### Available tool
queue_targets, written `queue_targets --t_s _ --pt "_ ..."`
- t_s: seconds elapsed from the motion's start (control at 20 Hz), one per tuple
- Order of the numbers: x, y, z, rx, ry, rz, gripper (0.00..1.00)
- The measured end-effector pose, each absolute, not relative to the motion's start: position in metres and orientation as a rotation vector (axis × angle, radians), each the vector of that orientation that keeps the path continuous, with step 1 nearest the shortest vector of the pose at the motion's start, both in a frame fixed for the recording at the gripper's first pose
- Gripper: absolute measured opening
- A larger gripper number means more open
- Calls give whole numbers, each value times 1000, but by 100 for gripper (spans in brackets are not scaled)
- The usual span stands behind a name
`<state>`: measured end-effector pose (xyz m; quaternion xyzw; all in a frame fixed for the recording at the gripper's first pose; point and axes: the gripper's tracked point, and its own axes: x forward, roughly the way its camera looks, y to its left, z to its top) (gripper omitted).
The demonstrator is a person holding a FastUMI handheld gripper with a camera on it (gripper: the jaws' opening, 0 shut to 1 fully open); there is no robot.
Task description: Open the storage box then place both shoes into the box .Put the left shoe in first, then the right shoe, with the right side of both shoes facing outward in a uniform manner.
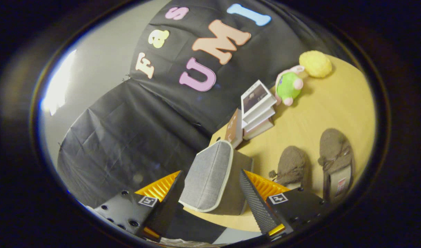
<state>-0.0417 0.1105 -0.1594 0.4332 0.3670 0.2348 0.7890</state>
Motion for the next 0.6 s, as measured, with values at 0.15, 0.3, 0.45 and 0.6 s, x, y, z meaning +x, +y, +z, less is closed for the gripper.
queue_targets --t_s 0.15,0.3,0.45,0.6 --pt "-53 135 -176 992 891 557 100" --pt "-67 155 -191 1039 991 607 100" --pt "-77 174 -201 1111 1068 638 99" --pt "-85 187 -212 1163 1134 650 99"
